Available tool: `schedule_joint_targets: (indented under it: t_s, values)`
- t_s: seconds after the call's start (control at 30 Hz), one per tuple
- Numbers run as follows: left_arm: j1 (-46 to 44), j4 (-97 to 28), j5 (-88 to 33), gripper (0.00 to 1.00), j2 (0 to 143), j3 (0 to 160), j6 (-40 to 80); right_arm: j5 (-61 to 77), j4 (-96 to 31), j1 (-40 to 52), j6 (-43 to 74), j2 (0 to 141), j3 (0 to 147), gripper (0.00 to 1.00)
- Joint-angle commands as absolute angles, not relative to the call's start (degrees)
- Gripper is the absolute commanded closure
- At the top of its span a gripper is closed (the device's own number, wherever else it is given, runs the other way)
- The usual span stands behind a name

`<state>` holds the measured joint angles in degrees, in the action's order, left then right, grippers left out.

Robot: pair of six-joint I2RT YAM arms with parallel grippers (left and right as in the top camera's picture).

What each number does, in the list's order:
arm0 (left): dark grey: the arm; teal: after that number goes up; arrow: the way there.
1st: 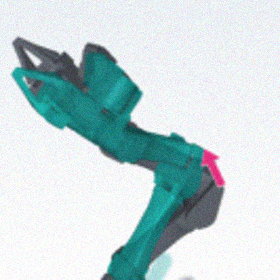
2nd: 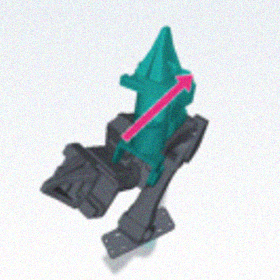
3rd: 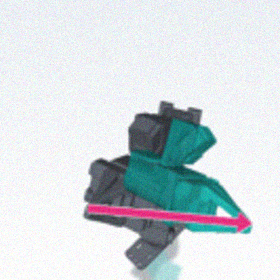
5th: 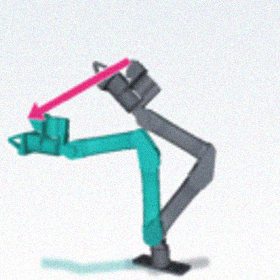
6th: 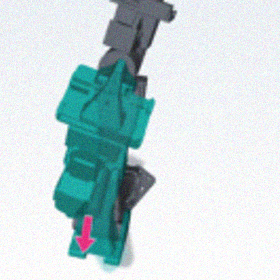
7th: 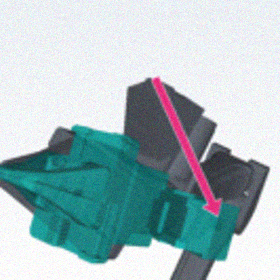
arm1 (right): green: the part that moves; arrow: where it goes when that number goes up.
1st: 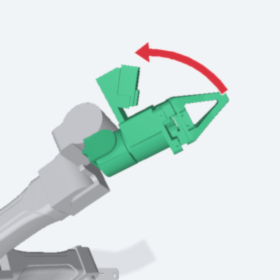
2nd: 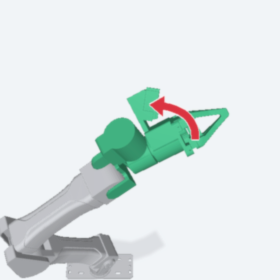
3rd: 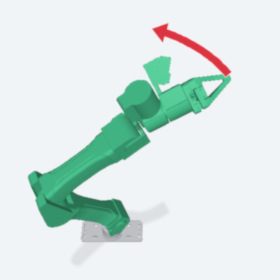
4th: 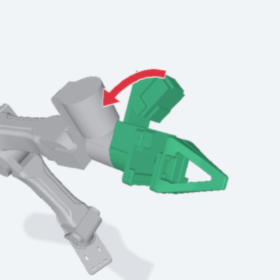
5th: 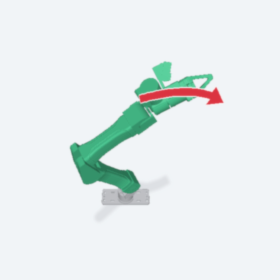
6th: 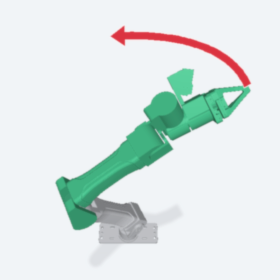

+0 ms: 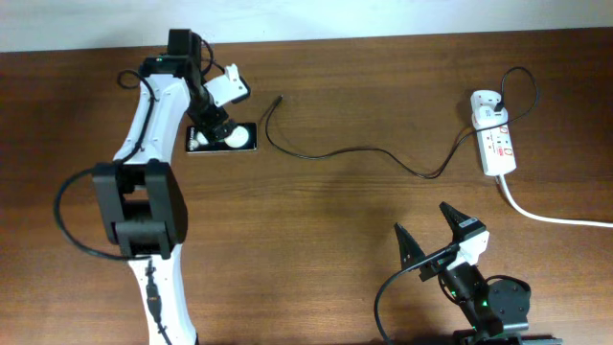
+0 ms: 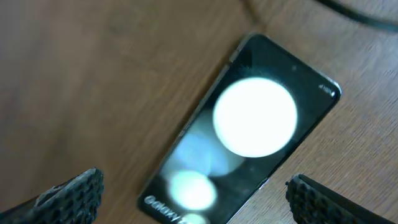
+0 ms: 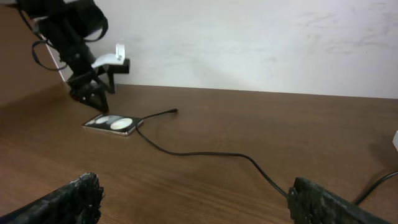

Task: Plug charger to phone and switch on socket
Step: 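Reach the left gripper to the black phone and grasp it, then lift the phone with the left gripper and tilt it upright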

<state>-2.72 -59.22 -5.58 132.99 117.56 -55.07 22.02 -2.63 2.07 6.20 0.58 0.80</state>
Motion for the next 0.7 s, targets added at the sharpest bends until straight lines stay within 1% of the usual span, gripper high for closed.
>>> schedule_joint_targets:
  t_s: [0.0,0.3,0.53,0.57,0.6,0.63,0.67]
  values:
    - [-2.63,-60.60,-6.55,0.01,136.84,118.24,-59.35,22.31,-2.59,1.85,6.44,0.21,0.32,0.01]
    - [-2.63,-57.06,-6.17,0.01,142.78,118.24,-60.16,22.31,-2.59,1.85,6.44,0.21,0.32,0.01]
    - [-2.57,-58.41,-5.85,0.00,146.15,118.24,-60.12,22.31,-2.59,1.85,6.44,0.21,0.32,0.01]
    - [-2.59,-58.96,-4.73,0.02,146.74,118.24,-60.12,22.31,-2.59,1.85,6.44,0.21,0.32,0.01]
    - [-2.59,-59.70,-3.60,0.07,147.33,118.24,-60.12,22.31,-2.59,1.85,6.44,0.21,0.32,0.01]
    - [-2.59,-60.75,-3.18,0.15,147.83,118.24,-60.07,22.31,-2.59,1.85,6.44,0.21,0.32,0.01]
    - [-2.61,-61.47,-3.18,0.16,147.87,118.24,-59.42,22.31,-2.59,1.85,6.44,0.21,0.32,0.01]
